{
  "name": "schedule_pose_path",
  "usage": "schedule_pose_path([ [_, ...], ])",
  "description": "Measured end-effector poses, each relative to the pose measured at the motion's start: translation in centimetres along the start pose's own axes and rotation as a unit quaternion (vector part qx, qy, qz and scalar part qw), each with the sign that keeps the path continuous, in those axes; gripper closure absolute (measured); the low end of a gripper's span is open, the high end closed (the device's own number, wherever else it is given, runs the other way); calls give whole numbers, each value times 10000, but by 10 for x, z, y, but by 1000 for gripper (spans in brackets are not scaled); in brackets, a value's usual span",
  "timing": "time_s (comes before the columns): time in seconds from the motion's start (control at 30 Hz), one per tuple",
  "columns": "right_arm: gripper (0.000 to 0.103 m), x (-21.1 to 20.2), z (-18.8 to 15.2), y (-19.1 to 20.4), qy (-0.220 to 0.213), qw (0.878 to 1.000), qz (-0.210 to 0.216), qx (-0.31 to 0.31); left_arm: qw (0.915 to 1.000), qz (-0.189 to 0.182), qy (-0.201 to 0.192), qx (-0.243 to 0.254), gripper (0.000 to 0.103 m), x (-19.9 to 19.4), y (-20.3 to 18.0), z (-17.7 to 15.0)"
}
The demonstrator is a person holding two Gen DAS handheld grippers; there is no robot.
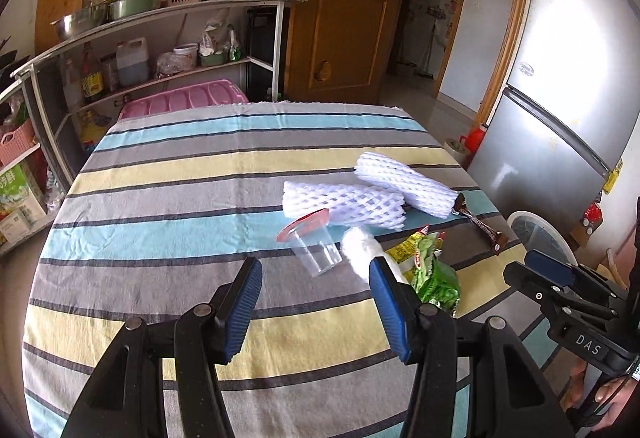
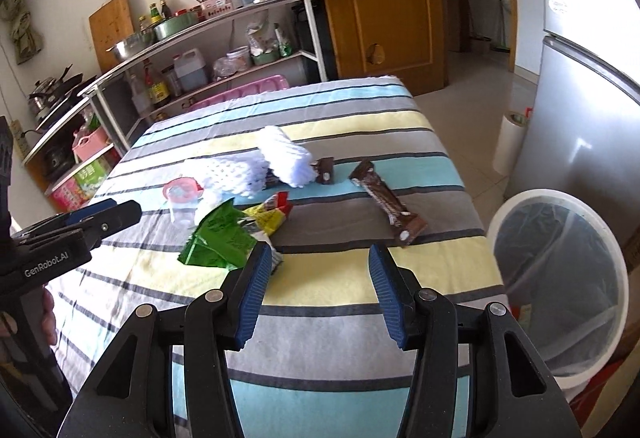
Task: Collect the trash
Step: 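Move both grippers back toward the remaining trash on the table, then grasp the clear plastic cup with the left gripper while the right grasps the green snack bag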
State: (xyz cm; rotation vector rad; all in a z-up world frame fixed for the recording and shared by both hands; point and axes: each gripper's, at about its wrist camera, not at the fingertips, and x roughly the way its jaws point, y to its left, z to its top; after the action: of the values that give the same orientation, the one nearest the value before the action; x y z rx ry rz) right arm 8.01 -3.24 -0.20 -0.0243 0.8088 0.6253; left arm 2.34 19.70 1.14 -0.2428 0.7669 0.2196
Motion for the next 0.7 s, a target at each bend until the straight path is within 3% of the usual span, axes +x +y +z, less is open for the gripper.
schedule_pose_path([
  [0.17, 51, 17, 1, 23, 128, 9988, 340, -341, 9998, 54, 162, -128, 48, 11, 15, -2],
  [0.23, 51, 24, 1, 33, 204, 9974, 467, -512, 9995, -83, 211, -222, 48, 16, 19, -1],
  [0.33, 42, 34, 3, 44, 309, 9955, 573, -695, 9995, -99, 200, -245, 48, 21, 23, 2],
  [0.43, 40, 46, 4, 51, 413, 9937, 731, -749, 9992, -123, 311, -223, 48, 29, 23, 5],
  [0.7, 40, 63, 2, 50, 647, 9932, 402, -882, 9983, -304, 400, -284, 47, 46, 22, 11],
])
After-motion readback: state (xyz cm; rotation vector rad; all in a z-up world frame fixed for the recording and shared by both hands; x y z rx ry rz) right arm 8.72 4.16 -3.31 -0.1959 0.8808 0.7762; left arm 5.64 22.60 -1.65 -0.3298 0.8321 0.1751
